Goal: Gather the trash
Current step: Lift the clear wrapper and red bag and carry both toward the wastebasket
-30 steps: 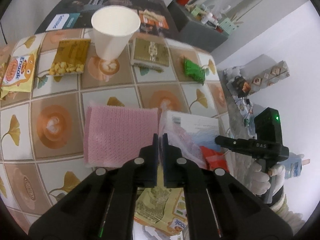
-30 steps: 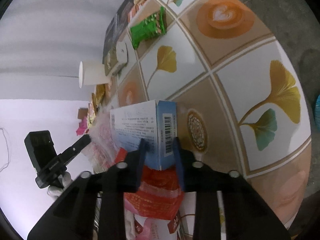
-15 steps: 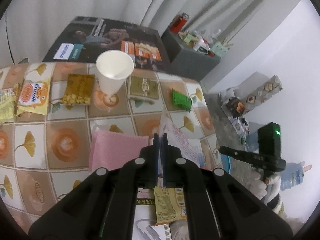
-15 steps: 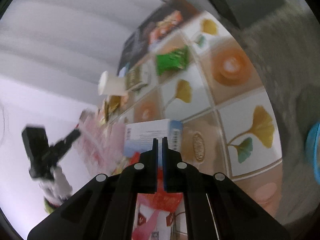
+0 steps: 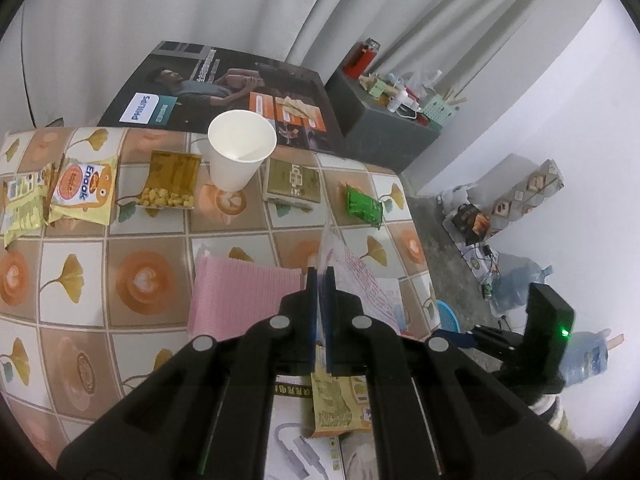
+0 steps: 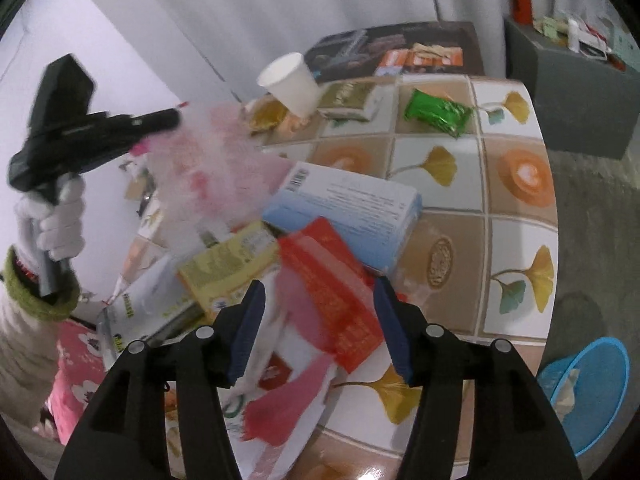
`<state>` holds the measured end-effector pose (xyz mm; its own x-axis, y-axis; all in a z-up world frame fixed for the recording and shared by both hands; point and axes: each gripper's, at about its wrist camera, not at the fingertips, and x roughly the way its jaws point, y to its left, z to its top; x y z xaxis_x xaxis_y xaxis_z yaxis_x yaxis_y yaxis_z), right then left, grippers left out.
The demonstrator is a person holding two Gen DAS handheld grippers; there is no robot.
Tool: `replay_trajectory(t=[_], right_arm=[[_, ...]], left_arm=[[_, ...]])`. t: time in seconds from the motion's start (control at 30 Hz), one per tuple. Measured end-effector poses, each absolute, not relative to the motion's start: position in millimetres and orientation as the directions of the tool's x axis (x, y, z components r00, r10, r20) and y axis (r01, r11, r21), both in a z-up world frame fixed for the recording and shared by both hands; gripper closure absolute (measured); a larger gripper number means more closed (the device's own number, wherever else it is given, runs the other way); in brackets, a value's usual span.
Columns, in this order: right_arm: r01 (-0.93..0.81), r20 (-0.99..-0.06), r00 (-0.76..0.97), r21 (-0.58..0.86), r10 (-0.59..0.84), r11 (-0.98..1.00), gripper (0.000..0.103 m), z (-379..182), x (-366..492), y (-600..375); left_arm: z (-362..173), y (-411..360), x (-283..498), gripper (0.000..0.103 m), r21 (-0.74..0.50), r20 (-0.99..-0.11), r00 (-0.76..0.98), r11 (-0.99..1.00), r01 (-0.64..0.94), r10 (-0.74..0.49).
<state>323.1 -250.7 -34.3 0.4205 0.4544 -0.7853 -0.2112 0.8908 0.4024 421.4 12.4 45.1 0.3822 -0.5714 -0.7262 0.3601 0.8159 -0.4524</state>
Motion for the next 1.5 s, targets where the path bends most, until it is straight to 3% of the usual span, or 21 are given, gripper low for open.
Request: replay_trajectory(t=[0.4,0.7,1.17,1.5], right_arm=[[-0.185,-0.846,0.369,0.340,0.386,0.922,0.049,-55.3,347.0,-231.3],[-0.100,-0.809,0.399,0.430,0.432,0.897,0.076,-55.2,345.6,-257.3],[-0.029,-0.677,0.569,0.551,0.467,0.834,0.080,-18.4,298.1,-311.7],[0.169,-0.546,0.763,0.686,0.346,0.708,0.080,-16.8,198.0,-399.3]], left_arm=[[42.0,14.0,419.2,0.102,-0.471,-0.720,0.376,0.809,0.352,-0.583],[42.7,13.5,418.4,0.102,-0.474,-0.716,0.379,0.807,0.353,-0.586],[82.2,-0.3,396.8,0.102,-0.444,-0.675,0.436,0.799,0.406,-0.596],[124.8,-62.6,359.9,0.102,-0.351,-0.630,0.460,0.758,0.550,-0.625]])
